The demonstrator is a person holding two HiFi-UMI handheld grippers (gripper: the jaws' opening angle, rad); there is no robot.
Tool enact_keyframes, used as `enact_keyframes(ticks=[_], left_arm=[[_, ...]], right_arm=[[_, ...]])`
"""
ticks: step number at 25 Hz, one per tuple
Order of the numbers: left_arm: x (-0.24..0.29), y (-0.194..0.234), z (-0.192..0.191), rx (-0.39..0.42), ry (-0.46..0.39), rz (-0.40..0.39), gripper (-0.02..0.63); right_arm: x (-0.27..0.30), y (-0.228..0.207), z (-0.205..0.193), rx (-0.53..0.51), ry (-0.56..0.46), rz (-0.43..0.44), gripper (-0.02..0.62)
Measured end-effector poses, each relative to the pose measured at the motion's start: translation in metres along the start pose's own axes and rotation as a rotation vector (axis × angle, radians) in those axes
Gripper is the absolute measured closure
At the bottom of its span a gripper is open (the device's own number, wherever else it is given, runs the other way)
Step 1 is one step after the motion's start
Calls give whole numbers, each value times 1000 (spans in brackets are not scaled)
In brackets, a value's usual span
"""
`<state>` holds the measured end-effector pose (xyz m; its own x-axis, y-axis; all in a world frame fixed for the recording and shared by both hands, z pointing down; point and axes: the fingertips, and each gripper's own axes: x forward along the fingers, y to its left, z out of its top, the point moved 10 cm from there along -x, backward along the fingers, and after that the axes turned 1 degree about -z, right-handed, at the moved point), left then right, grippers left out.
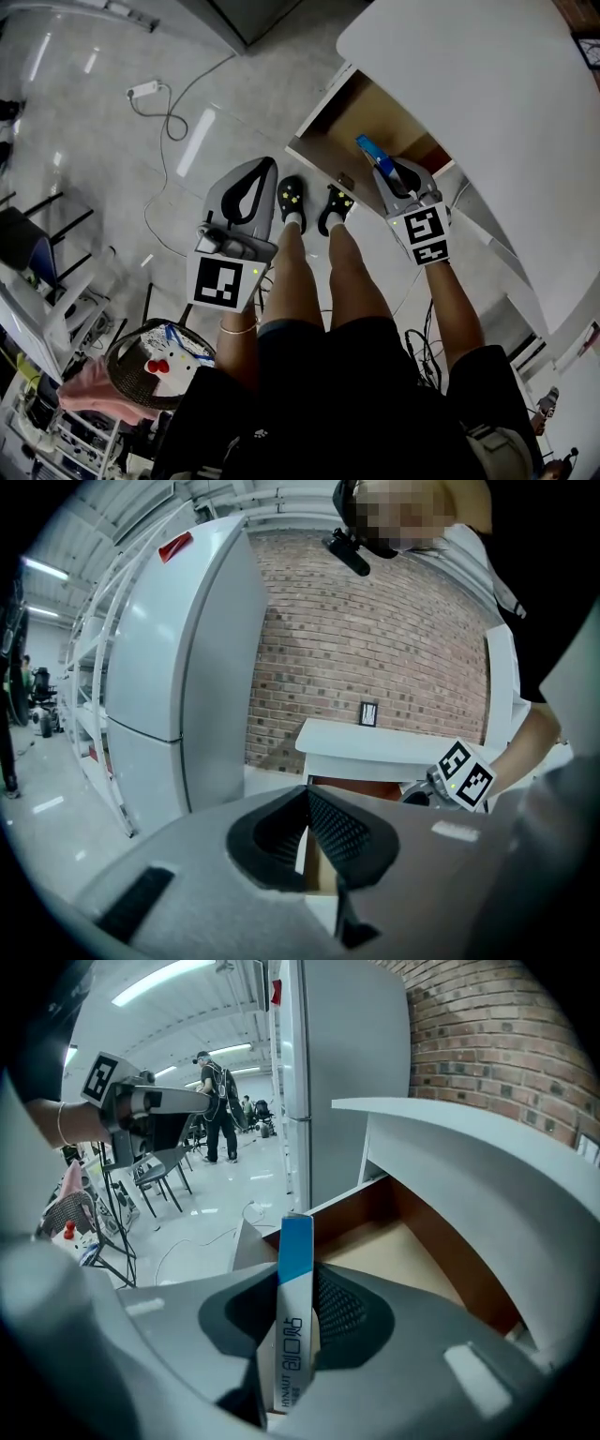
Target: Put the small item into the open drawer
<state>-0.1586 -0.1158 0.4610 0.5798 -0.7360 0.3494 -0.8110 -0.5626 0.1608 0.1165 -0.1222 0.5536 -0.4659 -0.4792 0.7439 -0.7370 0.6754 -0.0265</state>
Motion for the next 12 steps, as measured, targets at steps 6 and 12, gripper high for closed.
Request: enact_keyframes(ticks=[6,12], left_arm=[[6,3,-7,-6,8,15,615],[6,3,-14,-24,15,28,615]], right_arm=[[20,-2,-9,-20,41,33,500],[37,0,-13,-39,66,65,500]])
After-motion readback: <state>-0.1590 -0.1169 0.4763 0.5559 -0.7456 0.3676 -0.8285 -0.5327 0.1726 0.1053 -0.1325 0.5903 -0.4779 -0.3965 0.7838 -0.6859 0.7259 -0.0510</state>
